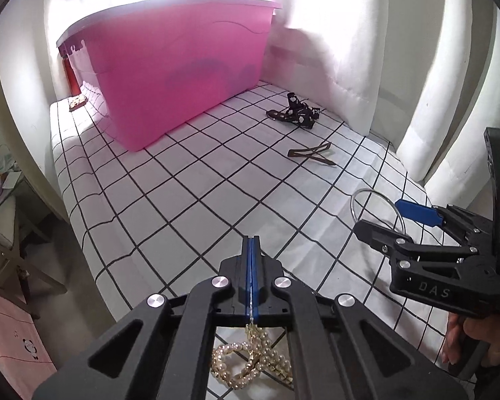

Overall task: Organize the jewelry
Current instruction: 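Grasp the pearl hair clip with the left tool while the right tool grasps the silver ring, then carry the pearl clip and silver ring over the pink tub and open both tools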

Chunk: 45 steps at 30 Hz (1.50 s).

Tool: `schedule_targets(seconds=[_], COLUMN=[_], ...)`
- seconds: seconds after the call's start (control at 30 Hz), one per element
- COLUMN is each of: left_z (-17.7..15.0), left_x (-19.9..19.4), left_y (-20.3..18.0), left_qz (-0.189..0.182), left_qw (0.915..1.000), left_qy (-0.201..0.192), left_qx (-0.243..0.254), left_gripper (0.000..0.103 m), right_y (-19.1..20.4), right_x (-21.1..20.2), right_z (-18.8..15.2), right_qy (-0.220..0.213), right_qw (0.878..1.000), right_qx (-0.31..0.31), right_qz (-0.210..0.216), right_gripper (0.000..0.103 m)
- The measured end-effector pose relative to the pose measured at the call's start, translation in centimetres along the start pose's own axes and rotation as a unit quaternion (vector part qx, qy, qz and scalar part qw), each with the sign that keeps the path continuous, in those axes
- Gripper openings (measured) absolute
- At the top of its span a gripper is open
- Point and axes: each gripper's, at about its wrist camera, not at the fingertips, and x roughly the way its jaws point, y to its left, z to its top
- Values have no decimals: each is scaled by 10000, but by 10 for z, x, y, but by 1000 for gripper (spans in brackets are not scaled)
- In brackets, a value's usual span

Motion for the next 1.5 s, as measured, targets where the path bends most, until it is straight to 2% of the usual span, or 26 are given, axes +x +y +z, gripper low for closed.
schedule_targets(seconds=[0.17, 0.37, 0.47, 0.5, 0.53, 0.6, 0.67, 0.7, 0.8, 0.97, 1.0, 1.03, 1.27, 1.3, 1.5], left_z=[9, -4, -23, -30, -36, -44, -45, -45, -48, -60, -62, -63, -60, -58, -43], left_x=[-7, -13, -19, -20, -20, -20, -19, -17, -11, 9, 8, 7, 2, 2, -6], left_y=[5, 10, 9, 9, 8, 5, 0, -1, -3, -6, -9, -10, -2, -2, -6], left_qz=[-175, -129, -100, -116, -122, -85, -84, -94, -20, 214, 294, 289, 107, 114, 32], left_qw=[9997, 9998, 9993, 9991, 9987, 9987, 9989, 9988, 9989, 9971, 9975, 9976, 9980, 9980, 9987], left_qy=[-168, 165, 344, 403, 473, 484, 462, 474, 464, 727, 634, 603, 621, 620, 511], left_qx=[6, 9, -52, -94, -124, -109, -46, -50, -78, 34, 134, 189, 45, 30, 74], left_gripper=[1, 2, 8, 15, 27, 41, 50, 62, 68, 69, 66, 60, 58, 51, 51], right_y=[0, 0, 1, 0, 0, 0, 0, 0, 1, 2, 2, 1, 0, 0, 0], right_x=[-4, -7, -13, -15, -17, -18, -17, -17, -19, -25, -26, -27, -31, -32, -40], right_z=[-7, -12, -14, -16, -17, -20, -23, -24, -26, -26, -26, -26, -26, -26, -22], right_qy=[1, -10, -63, -66, -61, -53, -28, -12, -23, -82, -91, -97, -144, -150, -228], right_qw=[9999, 9996, 9994, 9993, 9991, 9989, 9989, 9989, 9988, 9988, 9988, 9987, 9985, 9985, 9983], right_qx=[106, 267, 335, 367, 404, 449, 460, 467, 473, 467, 475, 485, 531, 529, 524], right_qz=[54, 99, 80, 77, 76, 73, 72, 75, 84, 83, 80, 79, 82, 86, 101], right_gripper=[71, 71, 71, 71, 71, 71, 71, 71, 71, 71, 71, 71, 71, 71, 71])
